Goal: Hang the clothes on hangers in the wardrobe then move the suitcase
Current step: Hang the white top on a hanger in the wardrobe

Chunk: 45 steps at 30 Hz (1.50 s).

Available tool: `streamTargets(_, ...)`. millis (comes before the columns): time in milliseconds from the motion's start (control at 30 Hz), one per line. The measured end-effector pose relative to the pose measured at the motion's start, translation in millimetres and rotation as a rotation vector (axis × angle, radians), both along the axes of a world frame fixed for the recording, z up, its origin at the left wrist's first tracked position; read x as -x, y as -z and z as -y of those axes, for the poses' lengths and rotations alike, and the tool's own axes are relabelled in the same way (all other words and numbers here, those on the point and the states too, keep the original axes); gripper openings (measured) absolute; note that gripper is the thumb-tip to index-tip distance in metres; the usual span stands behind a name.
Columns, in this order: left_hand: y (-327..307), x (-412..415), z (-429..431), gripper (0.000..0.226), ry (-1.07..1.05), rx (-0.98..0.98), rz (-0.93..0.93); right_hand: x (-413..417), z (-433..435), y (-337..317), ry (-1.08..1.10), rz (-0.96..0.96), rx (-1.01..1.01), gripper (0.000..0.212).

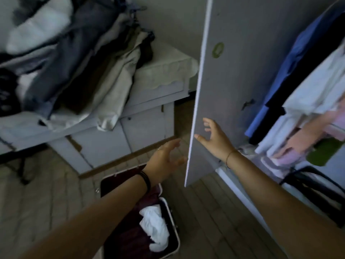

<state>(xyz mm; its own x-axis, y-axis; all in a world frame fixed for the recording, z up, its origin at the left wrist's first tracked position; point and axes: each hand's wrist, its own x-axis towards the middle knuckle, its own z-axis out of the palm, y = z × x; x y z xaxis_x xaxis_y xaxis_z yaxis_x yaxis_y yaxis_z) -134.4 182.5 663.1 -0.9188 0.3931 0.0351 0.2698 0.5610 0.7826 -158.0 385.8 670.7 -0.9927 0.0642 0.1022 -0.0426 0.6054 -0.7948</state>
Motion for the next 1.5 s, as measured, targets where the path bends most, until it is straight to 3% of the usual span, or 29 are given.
streamTargets(233,76,-33,154,0.059,-0.189,0.068,0.047,0,150,79,-0.149,0.108,-0.003,0.070)
streamTargets(500,243,-61,249,0.064,-0.305,0.138,0.224,-16,243,251,-0.150,0.221,0.016,0.065)
streamTargets(933,625,-91,202,0.062,-0.486,0.010,0.547,-53,208,636,-0.026,0.480,-0.001,0.064)
streamTargets(1133,764,-68,176,0.064,-0.531,-0.021,0.630,-37,195,768,-0.084,0.514,-0.058,0.068)
streamTargets(1300,831,-34,160,0.074,-0.537,-0.055,0.719,-11,193,835,-0.037,0.579,0.009,0.069)
streamTargets(1500,852,-21,143,0.076,-0.477,-0.142,0.867,7,195,861,-0.028,0.627,0.055,0.058)
